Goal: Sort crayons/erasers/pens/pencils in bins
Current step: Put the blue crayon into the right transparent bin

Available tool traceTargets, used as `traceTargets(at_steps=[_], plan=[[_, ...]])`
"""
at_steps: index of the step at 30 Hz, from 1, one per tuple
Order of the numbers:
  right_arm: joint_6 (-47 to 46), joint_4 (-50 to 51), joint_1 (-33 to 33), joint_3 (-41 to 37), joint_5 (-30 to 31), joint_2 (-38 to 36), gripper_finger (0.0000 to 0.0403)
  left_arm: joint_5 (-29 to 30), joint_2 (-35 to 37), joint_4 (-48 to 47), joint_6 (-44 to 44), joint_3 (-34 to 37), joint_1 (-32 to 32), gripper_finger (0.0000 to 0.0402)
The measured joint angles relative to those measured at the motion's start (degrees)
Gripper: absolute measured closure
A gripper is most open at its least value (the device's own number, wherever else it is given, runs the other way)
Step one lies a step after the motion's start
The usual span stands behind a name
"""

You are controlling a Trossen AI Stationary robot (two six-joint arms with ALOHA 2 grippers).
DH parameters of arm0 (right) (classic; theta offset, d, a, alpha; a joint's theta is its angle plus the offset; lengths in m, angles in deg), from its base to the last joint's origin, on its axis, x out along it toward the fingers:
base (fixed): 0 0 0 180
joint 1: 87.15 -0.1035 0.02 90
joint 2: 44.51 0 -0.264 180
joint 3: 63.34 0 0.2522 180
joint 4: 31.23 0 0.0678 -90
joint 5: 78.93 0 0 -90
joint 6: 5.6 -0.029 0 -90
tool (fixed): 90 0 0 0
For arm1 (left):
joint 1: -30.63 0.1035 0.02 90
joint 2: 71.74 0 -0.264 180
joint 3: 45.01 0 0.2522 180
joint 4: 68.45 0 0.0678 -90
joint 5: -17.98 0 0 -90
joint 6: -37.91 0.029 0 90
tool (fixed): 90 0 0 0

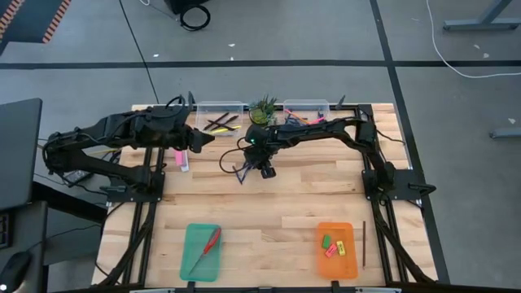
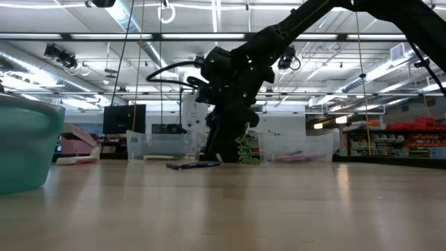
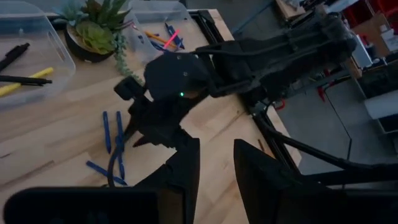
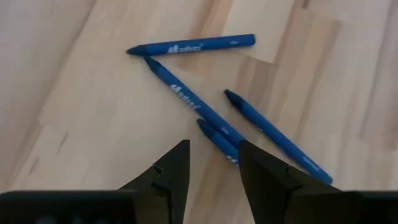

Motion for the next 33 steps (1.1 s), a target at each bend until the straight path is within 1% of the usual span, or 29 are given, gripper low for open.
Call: traceTargets(at_steps=[9, 20, 24, 28, 33], plan=[[-0.60, -1.40, 2.00, -0.01, 0.19, 0.00, 0.0260, 0.02, -0.02, 0.01, 0.00, 0.00, -0.99, 0.0297], [-0.93, -2.51, 1.83, -0.04, -0.54, 1.46, 0.0260, 0.02, -0.04, 0.01, 0.08, 0.00, -0.99, 0.0297], [-1.43, -1.97, 1.84, -0.05, -0.48, 2.37, 0.0260, -0.18, -0.04, -0.02, 0.13, 0.00, -0.99, 0.0297], [-1.45, -1.41, 1.84, -0.01, -0.49, 2.61, 0.0260, -1.67, -0.04, -0.30, 0.77, 0.00, -1.01, 0.0296], [-2.74, 3.06, 1.84, 0.29, -0.53, 2.63, 0.0260, -3.10, -0.04, -0.45, 1.56, 0.00, -1.04, 0.0296]])
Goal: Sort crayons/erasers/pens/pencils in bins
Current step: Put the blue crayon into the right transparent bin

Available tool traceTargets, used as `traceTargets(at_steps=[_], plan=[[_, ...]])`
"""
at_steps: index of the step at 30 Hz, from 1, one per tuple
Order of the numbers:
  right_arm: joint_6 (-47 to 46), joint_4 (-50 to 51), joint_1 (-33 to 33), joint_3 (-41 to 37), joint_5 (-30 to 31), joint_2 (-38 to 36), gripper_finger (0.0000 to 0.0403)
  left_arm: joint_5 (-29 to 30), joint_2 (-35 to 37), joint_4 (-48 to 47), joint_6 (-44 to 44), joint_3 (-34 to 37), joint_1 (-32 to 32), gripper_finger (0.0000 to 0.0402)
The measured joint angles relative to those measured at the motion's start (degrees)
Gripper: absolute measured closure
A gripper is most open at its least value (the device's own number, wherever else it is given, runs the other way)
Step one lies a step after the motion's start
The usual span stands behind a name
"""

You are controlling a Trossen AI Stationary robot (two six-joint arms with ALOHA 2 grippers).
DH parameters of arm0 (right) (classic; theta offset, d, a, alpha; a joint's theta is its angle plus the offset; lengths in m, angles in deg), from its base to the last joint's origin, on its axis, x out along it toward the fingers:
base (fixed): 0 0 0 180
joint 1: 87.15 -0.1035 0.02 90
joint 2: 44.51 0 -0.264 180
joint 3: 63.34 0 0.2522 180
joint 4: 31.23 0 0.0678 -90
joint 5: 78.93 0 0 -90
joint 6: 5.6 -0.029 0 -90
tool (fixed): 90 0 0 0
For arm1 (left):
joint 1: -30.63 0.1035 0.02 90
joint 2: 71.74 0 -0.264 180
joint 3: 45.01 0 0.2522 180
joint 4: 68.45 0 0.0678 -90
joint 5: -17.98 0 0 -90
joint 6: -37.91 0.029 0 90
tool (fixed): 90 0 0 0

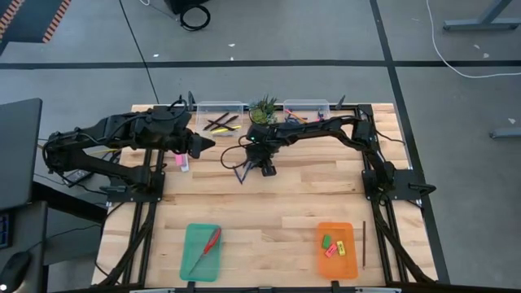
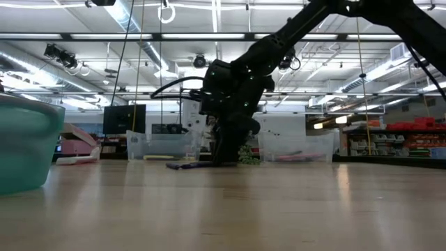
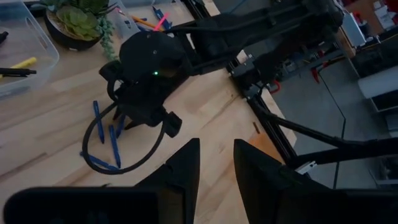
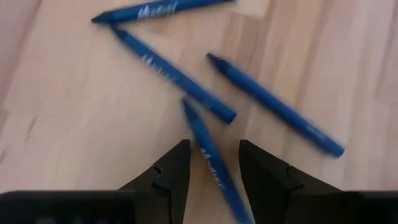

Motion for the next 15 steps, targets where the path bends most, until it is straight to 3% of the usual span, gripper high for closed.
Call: traceTargets(at_steps=[7, 15], plan=[[-4.67, 9.05, 0.00, 0.05, 0.53, -0.92, 0.0260, -0.07, 0.00, 0.00, 0.12, 0.00, -0.02, 0.0297], [-9.40, 19.55, -0.83, 0.07, 5.43, -1.06, 0.0260, -0.07, 0.00, 0.04, 0.02, 0.00, -1.69, 0.0297]])
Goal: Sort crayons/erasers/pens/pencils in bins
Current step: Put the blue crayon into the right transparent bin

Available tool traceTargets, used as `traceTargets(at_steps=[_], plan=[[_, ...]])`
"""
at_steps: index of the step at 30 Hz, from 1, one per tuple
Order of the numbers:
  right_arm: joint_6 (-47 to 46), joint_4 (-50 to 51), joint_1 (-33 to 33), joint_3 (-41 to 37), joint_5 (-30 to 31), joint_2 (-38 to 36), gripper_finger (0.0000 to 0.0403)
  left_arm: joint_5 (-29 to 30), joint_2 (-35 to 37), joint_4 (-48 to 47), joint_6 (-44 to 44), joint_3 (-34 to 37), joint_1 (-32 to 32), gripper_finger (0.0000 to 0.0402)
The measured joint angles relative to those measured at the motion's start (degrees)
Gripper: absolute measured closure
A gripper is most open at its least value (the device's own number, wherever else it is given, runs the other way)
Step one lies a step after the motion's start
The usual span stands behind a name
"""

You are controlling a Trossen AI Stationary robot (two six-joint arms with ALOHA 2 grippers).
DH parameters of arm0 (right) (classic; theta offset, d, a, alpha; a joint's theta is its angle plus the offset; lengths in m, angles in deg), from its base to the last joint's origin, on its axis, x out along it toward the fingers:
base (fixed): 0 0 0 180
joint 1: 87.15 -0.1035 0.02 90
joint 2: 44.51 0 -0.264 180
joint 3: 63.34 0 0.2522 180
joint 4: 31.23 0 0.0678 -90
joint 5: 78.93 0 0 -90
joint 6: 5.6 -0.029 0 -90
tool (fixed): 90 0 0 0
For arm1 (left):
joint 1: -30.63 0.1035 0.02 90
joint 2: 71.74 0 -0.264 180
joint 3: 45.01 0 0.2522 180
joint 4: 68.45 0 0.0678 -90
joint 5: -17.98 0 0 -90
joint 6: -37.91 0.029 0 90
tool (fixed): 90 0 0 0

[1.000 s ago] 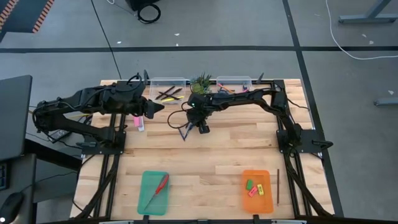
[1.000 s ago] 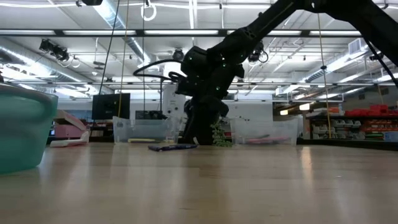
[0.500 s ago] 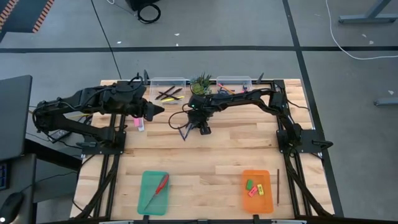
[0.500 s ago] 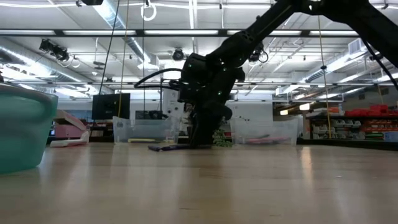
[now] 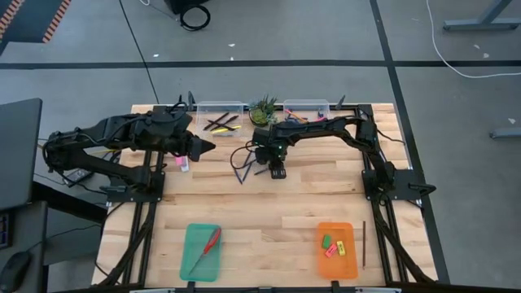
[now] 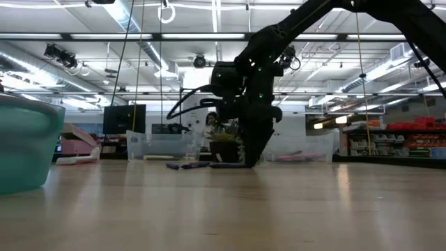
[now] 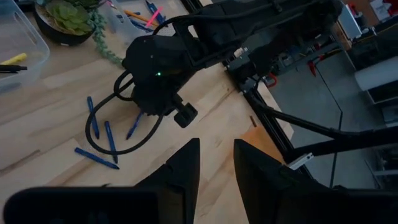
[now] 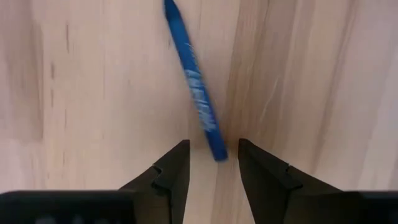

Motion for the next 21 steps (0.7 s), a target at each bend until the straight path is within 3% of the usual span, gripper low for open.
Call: traceTargets(at_steps=[6, 12, 21], plan=[[-0.96, 0.46, -2.14, -0.22, 4.83, -0.53, 0.0286, 0.08, 0.00, 0.07, -0.24, 0.00, -1.50, 0.0301], [-1.04, 0.08, -4.19, -0.36, 5.22, -0.61, 0.0315, 0.52, 0.00, 0.07, -0.41, 0.00, -2.67, 0.0303], [-0.79, -0.03, -6.09, -0.42, 5.02, -0.59, 0.0301, 0.66, 0.00, 0.04, 0.00, 0.00, -2.74, 0.0307]])
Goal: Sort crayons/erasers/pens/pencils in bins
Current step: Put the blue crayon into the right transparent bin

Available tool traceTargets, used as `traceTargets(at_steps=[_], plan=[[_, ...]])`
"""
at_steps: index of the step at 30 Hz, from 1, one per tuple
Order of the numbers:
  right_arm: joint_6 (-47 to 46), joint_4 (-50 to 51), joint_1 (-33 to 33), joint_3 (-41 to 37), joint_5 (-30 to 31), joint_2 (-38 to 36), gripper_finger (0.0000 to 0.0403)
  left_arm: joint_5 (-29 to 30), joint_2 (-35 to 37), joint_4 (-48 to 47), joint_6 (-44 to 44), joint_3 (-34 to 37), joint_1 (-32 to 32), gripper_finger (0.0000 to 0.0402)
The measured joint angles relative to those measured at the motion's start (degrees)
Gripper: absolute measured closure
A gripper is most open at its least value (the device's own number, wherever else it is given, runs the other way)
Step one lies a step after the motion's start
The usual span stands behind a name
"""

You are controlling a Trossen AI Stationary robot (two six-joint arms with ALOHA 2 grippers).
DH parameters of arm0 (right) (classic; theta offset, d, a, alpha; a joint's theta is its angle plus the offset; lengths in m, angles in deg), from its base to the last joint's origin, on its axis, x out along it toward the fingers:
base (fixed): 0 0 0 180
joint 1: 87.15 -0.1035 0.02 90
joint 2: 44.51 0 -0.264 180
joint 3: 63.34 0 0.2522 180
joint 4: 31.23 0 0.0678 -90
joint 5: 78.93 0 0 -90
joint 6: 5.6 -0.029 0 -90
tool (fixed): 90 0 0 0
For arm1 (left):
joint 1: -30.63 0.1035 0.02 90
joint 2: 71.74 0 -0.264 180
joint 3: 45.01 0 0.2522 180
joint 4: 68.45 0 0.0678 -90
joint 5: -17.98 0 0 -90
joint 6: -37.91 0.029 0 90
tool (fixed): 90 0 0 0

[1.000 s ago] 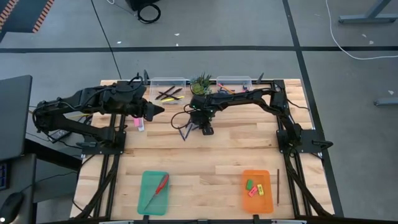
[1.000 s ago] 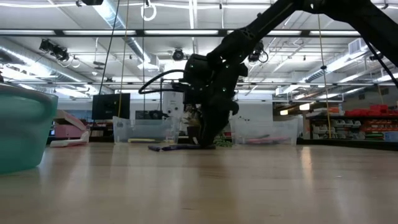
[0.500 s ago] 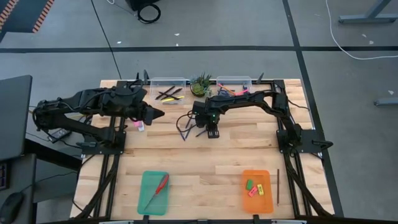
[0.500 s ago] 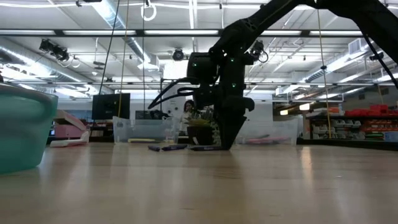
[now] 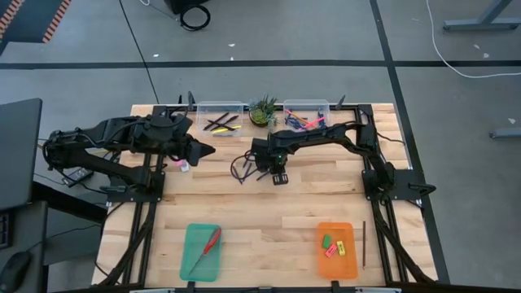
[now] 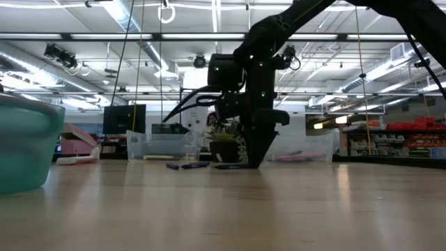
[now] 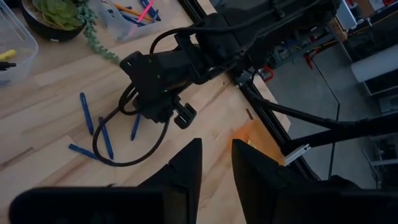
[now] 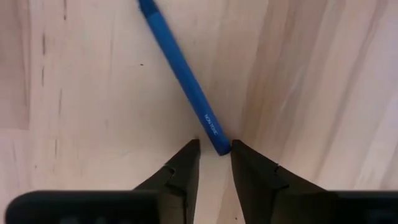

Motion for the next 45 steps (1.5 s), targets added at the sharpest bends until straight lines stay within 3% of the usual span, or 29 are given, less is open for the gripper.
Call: traceTargets(at_steps=[18, 23, 33, 45], plan=[[-0.41, -2.18, -2.25, -0.04, -1.82, 0.00, 0.0276, 0.00, 0.00, -0.02, 0.13, 0.00, -0.02, 0.0312], [-2.21, -2.99, -3.23, -0.11, 1.05, 0.00, 0.0293, 0.00, 0.00, -0.02, 0.12, 0.00, -0.02, 0.0317], [-3.96, -3.85, -3.33, -0.11, 1.90, 0.00, 0.0367, -0.02, 0.00, -0.02, 0.13, 0.00, 0.00, 0.0317], [-10.38, -1.69, -2.73, -0.24, 1.89, -3.82, 0.0375, -0.02, 0.00, 0.04, 2.14, 0.02, 0.00, 0.0320]])
